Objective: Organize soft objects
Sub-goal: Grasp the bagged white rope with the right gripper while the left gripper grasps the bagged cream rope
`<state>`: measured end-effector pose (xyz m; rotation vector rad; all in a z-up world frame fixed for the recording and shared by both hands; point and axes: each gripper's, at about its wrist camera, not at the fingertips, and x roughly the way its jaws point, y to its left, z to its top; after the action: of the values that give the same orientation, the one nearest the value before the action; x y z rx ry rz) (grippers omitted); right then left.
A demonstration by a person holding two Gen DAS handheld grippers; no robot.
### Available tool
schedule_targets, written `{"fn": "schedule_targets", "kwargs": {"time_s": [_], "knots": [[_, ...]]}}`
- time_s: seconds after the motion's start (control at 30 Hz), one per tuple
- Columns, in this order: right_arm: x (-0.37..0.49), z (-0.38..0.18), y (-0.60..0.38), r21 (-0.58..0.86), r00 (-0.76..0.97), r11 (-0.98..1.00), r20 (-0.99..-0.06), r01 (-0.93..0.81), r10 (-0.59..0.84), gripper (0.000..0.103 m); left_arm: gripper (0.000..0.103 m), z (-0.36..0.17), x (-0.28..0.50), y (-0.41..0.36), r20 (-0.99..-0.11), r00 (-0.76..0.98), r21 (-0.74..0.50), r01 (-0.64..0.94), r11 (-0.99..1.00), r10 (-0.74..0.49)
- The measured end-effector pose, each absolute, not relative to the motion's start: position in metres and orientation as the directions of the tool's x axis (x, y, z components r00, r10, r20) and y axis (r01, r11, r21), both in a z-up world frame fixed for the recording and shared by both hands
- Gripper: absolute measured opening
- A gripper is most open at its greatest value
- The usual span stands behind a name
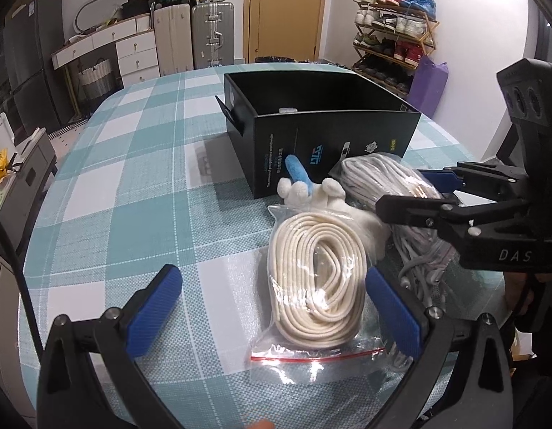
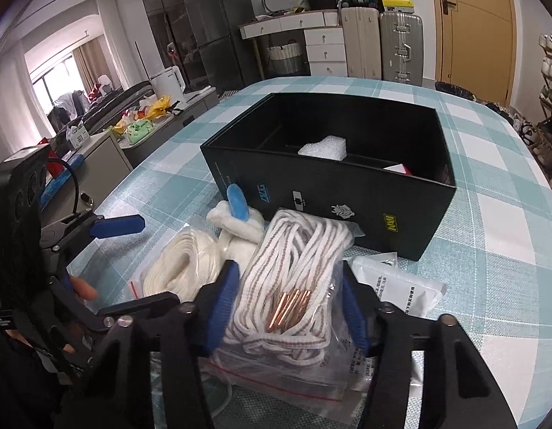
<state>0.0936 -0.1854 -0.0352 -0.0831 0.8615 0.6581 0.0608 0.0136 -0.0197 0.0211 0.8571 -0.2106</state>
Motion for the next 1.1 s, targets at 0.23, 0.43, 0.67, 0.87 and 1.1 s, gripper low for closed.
{"fn": "schedule_targets", "kwargs": {"time_s": [0.23,0.43,0.67,0.87,1.1], "knots": [[0.088,-0.03,-0.194,0.193,0.492,0.797,-0.697,-0.573,0.522,0.039,0.103,-0.019,0.06,0.005,-0.752,0.629,-0.065,0.23,0.971,-0.199],[0.084,-0.025,-0.201,0.195,0.508,0.792,-0.674,-0.579,0.537,0.038,0.099,-0.021,0.061,0.002,-0.757,0.628,-0.049,0.225,0.973,-0.183],[0.08,-0.019,-0.21,0.196,0.527,0.79,-0.649,-0.581,0.549,0.038,0.054,-0.024,0.061,0.001,-0.767,0.599,-0.087,0.26,0.962,-0.231],[0.077,-0.015,-0.215,0.194,0.538,0.79,-0.637,-0.582,0.553,0.038,0.034,-0.02,0.059,-0.001,-0.762,0.602,-0.081,0.279,0.957,-0.24],[0.072,-0.01,-0.221,0.195,0.554,0.788,-0.613,-0.584,0.563,0.038,0.03,-0.013,0.055,0.005,-0.746,0.618,-0.098,0.266,0.959,-0.248]]}}
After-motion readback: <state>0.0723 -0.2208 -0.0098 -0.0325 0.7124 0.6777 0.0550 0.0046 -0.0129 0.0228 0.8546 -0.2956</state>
